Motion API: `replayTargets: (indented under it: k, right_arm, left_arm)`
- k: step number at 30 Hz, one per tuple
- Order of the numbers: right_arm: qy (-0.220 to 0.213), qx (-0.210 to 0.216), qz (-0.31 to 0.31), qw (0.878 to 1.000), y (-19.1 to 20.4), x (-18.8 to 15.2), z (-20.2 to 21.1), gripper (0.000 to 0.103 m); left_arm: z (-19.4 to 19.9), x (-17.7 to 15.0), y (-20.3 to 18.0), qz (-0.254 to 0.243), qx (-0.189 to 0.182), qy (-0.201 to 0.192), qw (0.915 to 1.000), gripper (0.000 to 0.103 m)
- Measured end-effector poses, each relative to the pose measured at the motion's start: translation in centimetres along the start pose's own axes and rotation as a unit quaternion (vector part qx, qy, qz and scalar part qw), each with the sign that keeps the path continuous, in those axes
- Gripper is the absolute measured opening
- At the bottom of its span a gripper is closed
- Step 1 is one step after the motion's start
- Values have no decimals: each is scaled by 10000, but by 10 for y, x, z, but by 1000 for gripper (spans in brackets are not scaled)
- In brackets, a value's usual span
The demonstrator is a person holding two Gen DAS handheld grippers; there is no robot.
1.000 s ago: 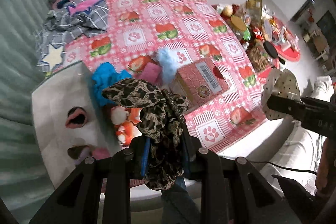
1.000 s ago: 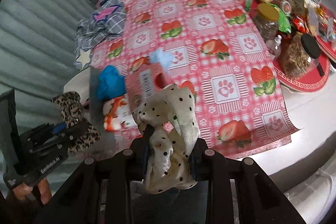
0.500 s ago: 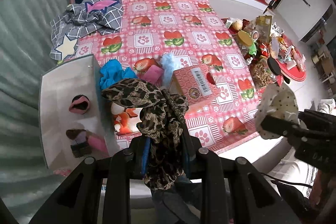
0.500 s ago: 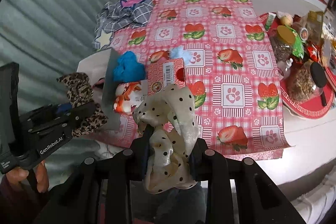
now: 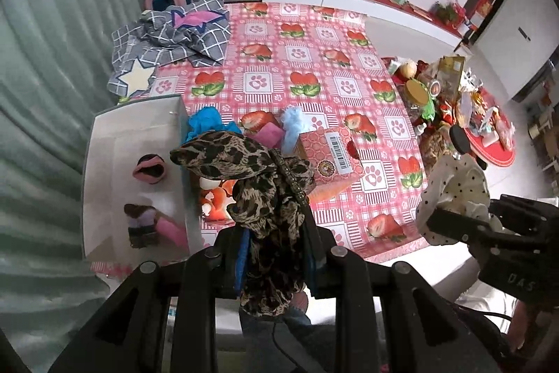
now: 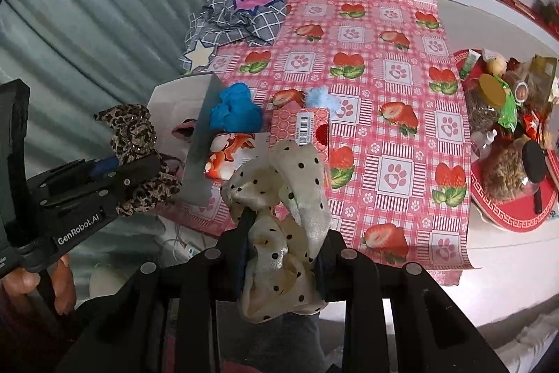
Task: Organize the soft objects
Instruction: 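Carry the leopard-print and polka-dot cloths in both grippers over the white box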
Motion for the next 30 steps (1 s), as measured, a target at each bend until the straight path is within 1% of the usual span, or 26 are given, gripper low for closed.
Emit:
replayTargets:
  k: [8, 13, 18, 22, 27, 30]
  right_arm:
    - [-4, 122, 126, 9998, 12, -4, 0, 30]
    - [68, 211, 273, 9994, 25, -7, -5, 30]
    - [119, 234, 413, 9988, 37, -6, -11, 30]
    - [147, 263, 456, 9985, 45, -2, -16, 30]
    - [183, 267, 529, 9981, 64, 9, -29, 30]
    - [229, 268, 574, 9977, 78, 17, -40, 30]
  left_arm:
    - [8, -12, 7, 101, 113, -31, 9999, 28]
    - [13, -22, 22, 325, 197, -57, 9993, 28]
    - [14, -29, 37, 566, 194, -43, 9982, 28]
    - [13, -31, 47, 584, 228, -19, 9980, 28]
    - [11, -29, 69, 626, 260, -42, 9977, 28]
    - [8, -25, 90, 737, 235, -56, 9970, 28]
Point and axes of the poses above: each gripper's, at about its wrist camera, not at the fingertips, and z roughly against the way its jaws point, y to its left, x to its top, the point moved 8 cm from there along -z, roughly the way its jaws point, and after that the axes turned 3 degrees about -x, right-handed, at the moved point
